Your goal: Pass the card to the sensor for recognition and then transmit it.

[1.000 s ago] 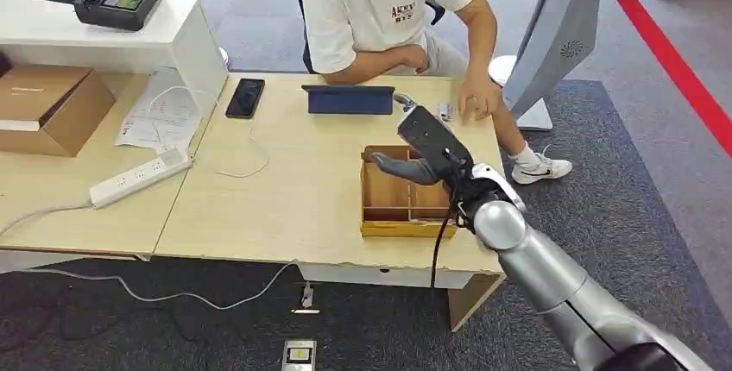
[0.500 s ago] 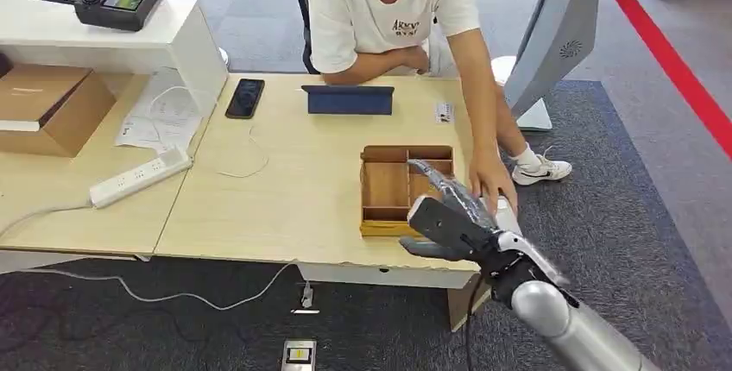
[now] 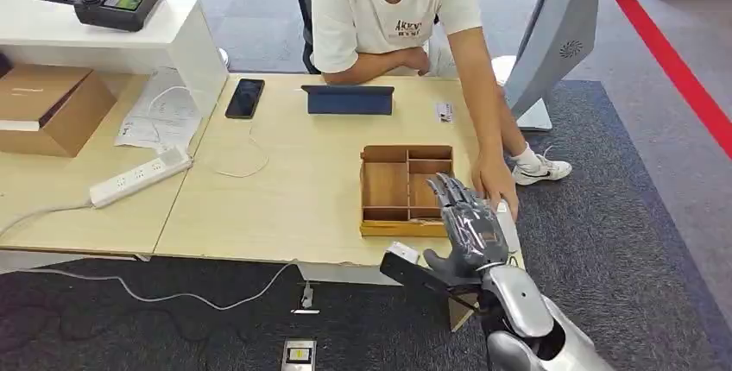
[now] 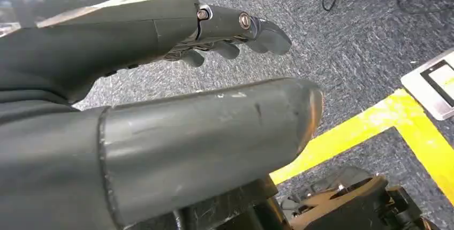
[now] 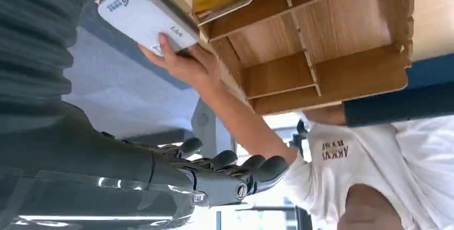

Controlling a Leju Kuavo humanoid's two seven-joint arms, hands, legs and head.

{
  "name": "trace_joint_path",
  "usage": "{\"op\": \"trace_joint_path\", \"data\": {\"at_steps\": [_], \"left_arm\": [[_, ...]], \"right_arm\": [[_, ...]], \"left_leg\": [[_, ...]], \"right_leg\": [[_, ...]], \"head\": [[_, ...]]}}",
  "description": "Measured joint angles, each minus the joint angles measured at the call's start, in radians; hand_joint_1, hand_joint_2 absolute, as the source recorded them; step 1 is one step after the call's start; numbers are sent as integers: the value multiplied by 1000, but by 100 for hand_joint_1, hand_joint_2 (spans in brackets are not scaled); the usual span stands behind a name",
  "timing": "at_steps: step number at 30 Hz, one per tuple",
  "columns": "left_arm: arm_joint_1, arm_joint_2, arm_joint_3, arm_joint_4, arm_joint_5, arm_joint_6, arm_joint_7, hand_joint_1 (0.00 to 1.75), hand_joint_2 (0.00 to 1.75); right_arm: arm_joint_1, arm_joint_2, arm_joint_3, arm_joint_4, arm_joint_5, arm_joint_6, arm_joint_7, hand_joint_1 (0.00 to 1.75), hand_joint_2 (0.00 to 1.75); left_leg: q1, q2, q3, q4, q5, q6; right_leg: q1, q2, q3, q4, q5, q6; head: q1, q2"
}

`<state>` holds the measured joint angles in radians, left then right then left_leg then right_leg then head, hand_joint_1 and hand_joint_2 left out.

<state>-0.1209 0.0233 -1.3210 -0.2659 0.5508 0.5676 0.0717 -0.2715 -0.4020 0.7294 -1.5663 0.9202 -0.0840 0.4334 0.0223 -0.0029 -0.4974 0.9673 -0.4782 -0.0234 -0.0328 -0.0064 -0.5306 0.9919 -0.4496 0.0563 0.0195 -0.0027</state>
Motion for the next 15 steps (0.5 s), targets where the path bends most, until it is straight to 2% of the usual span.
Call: {"op": "trace_joint_path", "data": {"at_steps": [4,15], "left_arm": [[-1,-1,0,0,-3,-2,6,0,0],[-1,-1,0,0,-2,-11,6,0,0]], "right_arm": [[15,41,10,34,58,-33,0,0,175],[17,109,25,124,99,-36,-12,0,175]], "left_leg": [[0,0,0,0,0,0],[0,0,0,0,0,0]], "right_leg": [[0,0,0,0,0,0],[0,0,0,0,0,0]], "head": [[0,0],[0,0]]}}
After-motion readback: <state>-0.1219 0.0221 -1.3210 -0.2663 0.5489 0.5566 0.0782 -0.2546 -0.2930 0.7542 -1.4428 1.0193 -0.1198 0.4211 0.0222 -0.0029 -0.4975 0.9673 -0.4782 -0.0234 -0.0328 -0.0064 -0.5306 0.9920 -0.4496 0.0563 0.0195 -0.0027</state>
